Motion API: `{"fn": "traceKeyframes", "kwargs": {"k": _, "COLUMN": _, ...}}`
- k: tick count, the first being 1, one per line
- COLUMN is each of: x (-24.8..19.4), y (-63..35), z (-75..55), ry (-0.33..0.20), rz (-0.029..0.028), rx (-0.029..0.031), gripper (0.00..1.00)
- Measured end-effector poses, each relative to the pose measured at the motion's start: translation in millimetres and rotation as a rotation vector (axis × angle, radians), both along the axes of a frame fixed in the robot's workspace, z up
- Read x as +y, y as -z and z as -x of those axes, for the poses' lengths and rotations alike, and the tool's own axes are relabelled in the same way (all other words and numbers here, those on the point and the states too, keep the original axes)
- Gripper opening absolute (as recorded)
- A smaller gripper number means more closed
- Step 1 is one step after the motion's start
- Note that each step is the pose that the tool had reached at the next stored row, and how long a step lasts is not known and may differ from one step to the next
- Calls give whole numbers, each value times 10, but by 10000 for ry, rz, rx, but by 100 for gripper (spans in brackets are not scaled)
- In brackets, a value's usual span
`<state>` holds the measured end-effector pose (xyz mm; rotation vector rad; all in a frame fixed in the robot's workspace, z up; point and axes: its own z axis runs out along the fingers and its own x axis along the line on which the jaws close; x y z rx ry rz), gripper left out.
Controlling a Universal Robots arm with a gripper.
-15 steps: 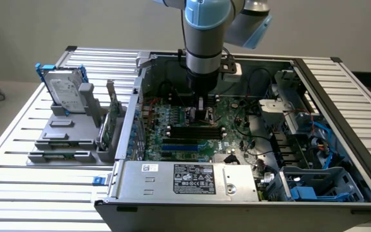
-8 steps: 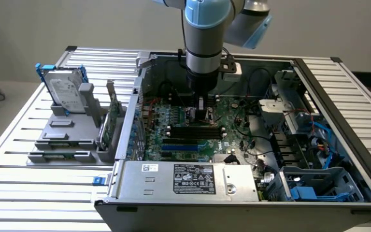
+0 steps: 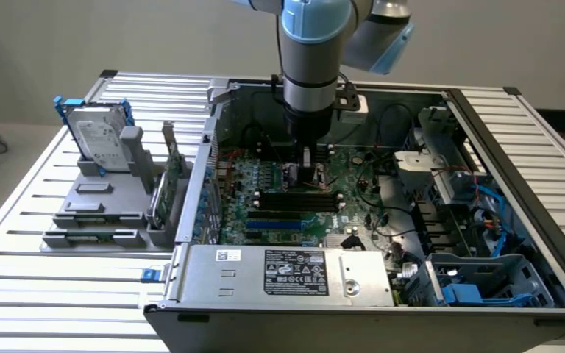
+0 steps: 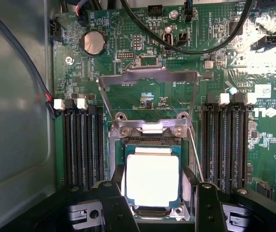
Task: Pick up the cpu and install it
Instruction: 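Place the cpu into insertion slot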
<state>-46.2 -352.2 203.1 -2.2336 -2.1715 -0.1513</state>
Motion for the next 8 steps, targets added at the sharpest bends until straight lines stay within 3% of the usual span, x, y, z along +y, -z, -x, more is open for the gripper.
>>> {"fn": "traceKeyframes", "kwargs": {"k": 8, "x": 1, "y": 34, "z": -6, "ry": -89, "rz": 21, "rx": 1, "gripper": 55}}
